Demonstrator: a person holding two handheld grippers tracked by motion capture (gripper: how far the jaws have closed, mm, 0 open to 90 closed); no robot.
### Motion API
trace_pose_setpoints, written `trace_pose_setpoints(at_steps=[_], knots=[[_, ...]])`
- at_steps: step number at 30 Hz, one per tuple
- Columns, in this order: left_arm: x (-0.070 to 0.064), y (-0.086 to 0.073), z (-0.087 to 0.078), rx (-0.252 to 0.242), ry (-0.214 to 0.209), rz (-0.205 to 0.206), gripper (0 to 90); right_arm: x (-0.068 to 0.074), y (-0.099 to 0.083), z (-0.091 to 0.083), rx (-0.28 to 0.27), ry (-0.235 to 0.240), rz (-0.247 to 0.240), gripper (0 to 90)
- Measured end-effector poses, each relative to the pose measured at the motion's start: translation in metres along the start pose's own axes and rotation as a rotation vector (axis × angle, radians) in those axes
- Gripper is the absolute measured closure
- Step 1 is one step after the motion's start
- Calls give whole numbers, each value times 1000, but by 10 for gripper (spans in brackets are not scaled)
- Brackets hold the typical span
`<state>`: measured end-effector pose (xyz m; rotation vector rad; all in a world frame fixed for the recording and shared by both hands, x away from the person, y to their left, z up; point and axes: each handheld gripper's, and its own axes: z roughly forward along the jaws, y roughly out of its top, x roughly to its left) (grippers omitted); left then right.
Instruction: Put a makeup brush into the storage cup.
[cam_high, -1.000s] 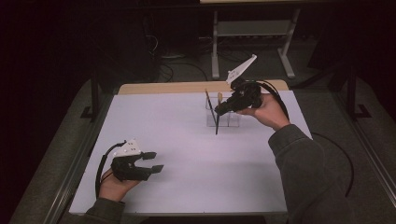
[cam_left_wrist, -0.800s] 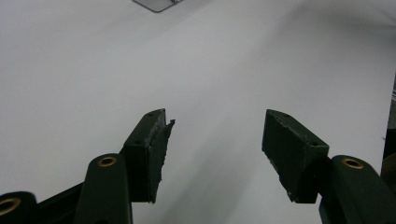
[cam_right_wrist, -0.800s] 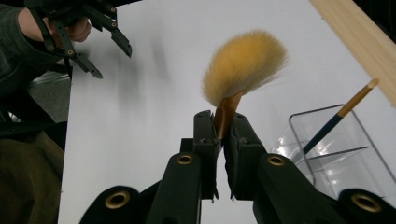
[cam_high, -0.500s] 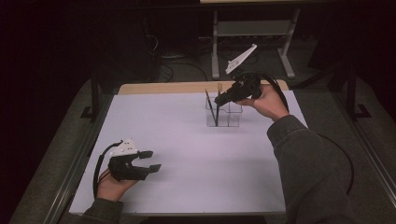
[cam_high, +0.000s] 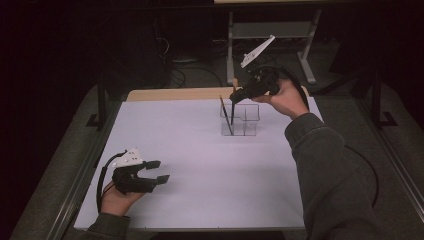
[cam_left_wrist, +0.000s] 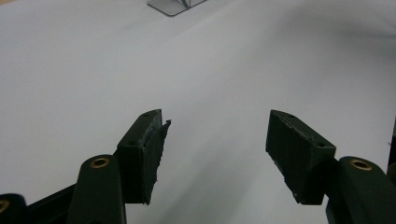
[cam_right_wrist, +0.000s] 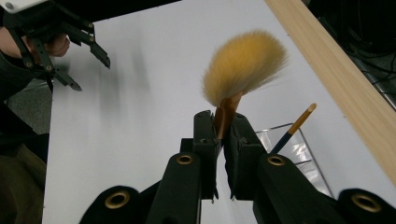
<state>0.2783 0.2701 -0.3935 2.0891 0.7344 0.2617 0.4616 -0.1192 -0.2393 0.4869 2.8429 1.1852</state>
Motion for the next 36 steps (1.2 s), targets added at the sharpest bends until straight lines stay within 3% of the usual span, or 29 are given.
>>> trace_pose_setpoints(at_steps=[6, 11, 18, 36], knots=[[2, 0, -1, -3, 2, 6, 360, -10, 4, -4, 7, -17, 9, 827], [5, -2, -3, -17, 0, -19, 355, -21, 5, -5, 10, -29, 33, 827], [7, -3, -4, -23, 3, -19, 355, -33, 5, -8, 21, -53, 60, 827], [8, -5, -8, -26, 9, -27, 351, -56, 5, -1, 24, -87, 113, 827]])
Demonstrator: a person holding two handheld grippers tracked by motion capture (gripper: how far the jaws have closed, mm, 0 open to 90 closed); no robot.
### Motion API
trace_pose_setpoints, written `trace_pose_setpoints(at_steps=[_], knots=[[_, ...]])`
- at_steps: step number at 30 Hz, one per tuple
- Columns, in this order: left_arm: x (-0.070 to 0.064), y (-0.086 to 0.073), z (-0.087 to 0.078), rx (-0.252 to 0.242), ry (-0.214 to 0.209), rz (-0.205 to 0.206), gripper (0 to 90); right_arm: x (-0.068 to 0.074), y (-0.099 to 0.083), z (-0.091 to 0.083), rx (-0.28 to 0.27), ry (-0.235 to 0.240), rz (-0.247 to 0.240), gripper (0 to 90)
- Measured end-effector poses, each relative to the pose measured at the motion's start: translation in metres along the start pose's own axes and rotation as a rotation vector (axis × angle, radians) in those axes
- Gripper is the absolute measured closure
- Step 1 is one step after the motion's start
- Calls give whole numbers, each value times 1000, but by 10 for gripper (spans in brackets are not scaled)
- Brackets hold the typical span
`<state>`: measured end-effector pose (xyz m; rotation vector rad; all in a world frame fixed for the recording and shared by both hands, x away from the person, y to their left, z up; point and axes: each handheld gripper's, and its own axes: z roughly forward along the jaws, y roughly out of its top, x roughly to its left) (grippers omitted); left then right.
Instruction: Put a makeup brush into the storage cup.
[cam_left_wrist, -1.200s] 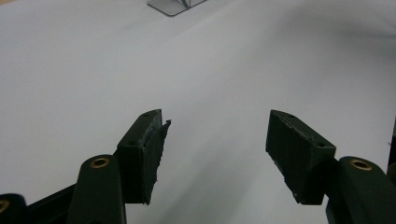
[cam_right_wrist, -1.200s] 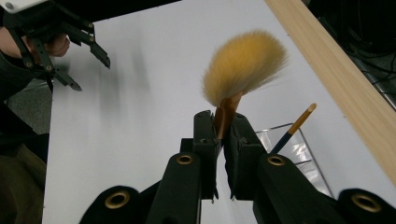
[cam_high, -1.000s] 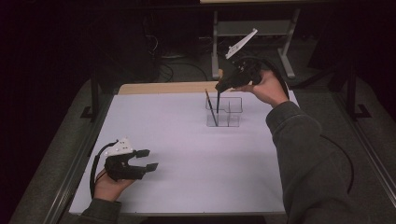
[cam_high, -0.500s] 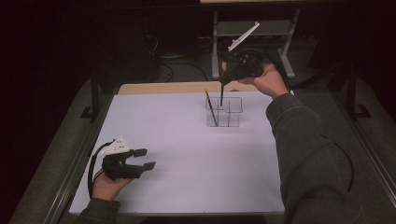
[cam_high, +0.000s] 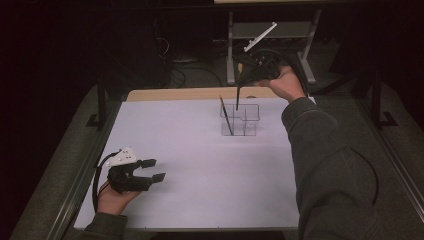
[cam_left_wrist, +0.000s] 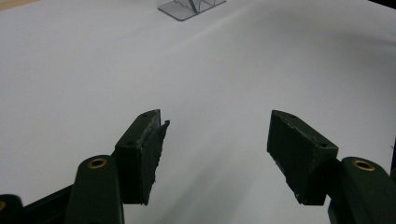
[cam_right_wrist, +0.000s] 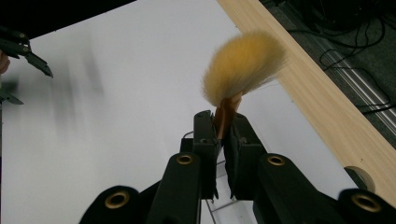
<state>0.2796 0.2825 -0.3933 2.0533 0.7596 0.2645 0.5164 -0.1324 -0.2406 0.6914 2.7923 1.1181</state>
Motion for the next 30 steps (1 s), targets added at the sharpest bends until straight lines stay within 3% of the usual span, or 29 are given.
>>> trace_pose_setpoints(at_steps=[12, 15, 30], knots=[[1, 0, -2, -1, 7, 2, 346, -9, -5, 7, 18, -33, 23, 827], [1, 1, -3, -18, 9, -8, 346, -10, -6, 8, 17, -35, 26, 827], [2, 0, -2, -5, 14, -10, 342, -14, -13, 14, 27, -37, 49, 827]])
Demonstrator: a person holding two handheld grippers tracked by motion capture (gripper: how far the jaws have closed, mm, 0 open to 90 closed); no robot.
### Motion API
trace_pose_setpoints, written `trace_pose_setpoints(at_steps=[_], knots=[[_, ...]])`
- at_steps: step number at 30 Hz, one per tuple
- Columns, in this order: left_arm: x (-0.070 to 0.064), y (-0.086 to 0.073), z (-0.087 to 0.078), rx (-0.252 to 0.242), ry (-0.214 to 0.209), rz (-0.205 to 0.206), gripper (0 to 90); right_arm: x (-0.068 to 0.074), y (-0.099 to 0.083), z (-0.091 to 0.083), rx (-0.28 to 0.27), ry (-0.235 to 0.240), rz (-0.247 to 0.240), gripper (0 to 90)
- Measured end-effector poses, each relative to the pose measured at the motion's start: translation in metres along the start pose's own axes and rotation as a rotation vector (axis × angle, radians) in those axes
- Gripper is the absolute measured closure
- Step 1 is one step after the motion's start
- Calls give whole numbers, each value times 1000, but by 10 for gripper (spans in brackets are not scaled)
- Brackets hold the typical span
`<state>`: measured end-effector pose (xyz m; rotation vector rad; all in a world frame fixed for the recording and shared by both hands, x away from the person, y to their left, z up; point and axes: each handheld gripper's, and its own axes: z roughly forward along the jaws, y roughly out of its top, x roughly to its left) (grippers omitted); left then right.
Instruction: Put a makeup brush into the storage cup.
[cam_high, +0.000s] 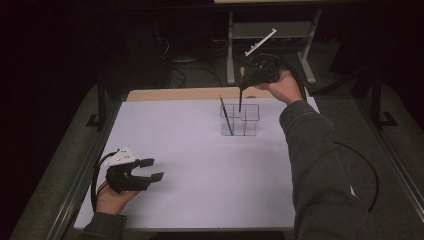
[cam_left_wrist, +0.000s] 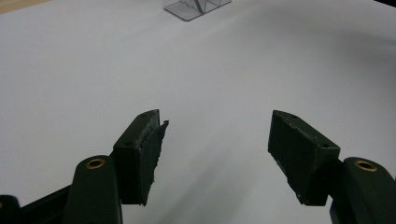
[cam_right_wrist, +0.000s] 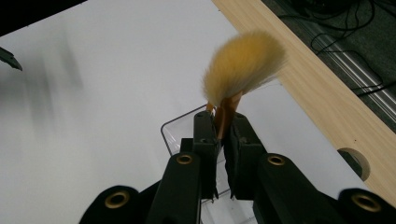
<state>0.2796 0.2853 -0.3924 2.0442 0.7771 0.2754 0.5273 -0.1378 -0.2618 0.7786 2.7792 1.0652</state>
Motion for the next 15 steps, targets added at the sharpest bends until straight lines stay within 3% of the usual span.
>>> trace_pose_setpoints(at_steps=[10, 15], knots=[[0, 0, 1, 9, 1, 18, 328, 1, -4, 4, -1, 3, 19, 826], [-2, 1, 1, -4, 4, 5, 328, 0, -7, 7, 4, 0, 27, 826]])
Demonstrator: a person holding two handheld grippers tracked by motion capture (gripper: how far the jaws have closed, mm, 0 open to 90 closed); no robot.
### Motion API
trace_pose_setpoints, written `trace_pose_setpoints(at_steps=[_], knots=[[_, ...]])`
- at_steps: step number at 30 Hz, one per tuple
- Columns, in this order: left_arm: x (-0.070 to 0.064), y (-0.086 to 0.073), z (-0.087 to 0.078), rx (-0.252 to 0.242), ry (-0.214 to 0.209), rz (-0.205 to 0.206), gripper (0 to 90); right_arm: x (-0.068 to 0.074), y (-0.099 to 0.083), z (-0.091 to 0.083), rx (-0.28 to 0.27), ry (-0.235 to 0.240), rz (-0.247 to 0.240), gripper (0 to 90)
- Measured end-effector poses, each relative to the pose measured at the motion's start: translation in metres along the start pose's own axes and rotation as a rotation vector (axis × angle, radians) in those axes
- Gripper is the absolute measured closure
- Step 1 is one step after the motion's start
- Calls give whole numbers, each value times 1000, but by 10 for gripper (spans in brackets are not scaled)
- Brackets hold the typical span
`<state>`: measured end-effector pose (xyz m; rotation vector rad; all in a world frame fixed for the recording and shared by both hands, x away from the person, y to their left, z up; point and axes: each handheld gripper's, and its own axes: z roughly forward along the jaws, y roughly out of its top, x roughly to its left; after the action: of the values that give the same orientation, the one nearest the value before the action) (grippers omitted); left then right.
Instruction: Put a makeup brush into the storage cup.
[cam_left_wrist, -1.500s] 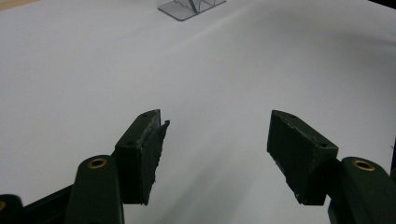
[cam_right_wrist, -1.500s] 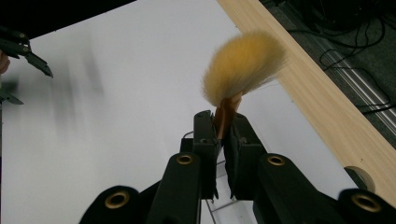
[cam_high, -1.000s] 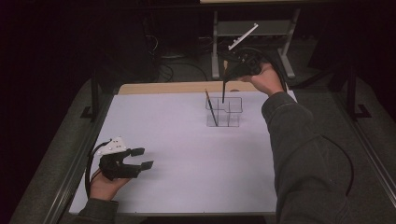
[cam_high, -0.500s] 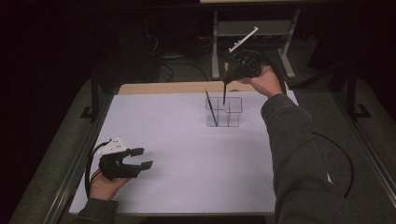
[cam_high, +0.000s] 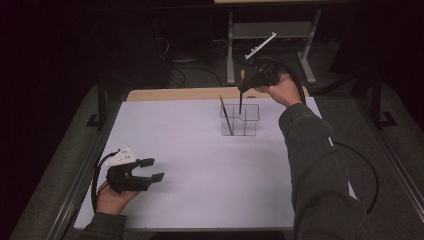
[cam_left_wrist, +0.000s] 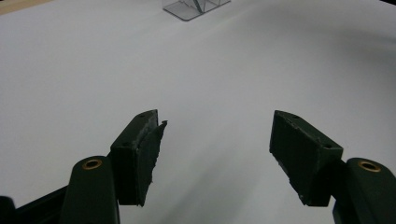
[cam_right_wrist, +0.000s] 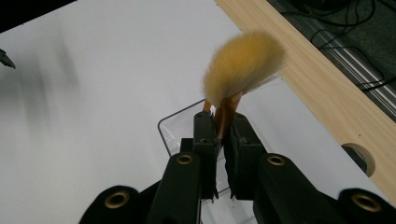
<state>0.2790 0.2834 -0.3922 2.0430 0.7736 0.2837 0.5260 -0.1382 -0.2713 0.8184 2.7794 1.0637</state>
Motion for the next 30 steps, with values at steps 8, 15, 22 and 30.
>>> trace_pose_setpoints(at_steps=[8, 15, 22, 30], knots=[[0, 0, 1, 4, 3, 4, 329, -1, -4, 2, -3, -4, -1, 826], [0, -1, 1, 12, 0, 0, 329, 0, -6, 6, 8, -4, 2, 826], [0, -1, 1, 16, -1, 7, 324, -1, -10, 11, 10, -1, -4, 826], [0, -1, 2, 23, 5, 20, 318, -1, -15, 15, 11, 1, 7, 826]])
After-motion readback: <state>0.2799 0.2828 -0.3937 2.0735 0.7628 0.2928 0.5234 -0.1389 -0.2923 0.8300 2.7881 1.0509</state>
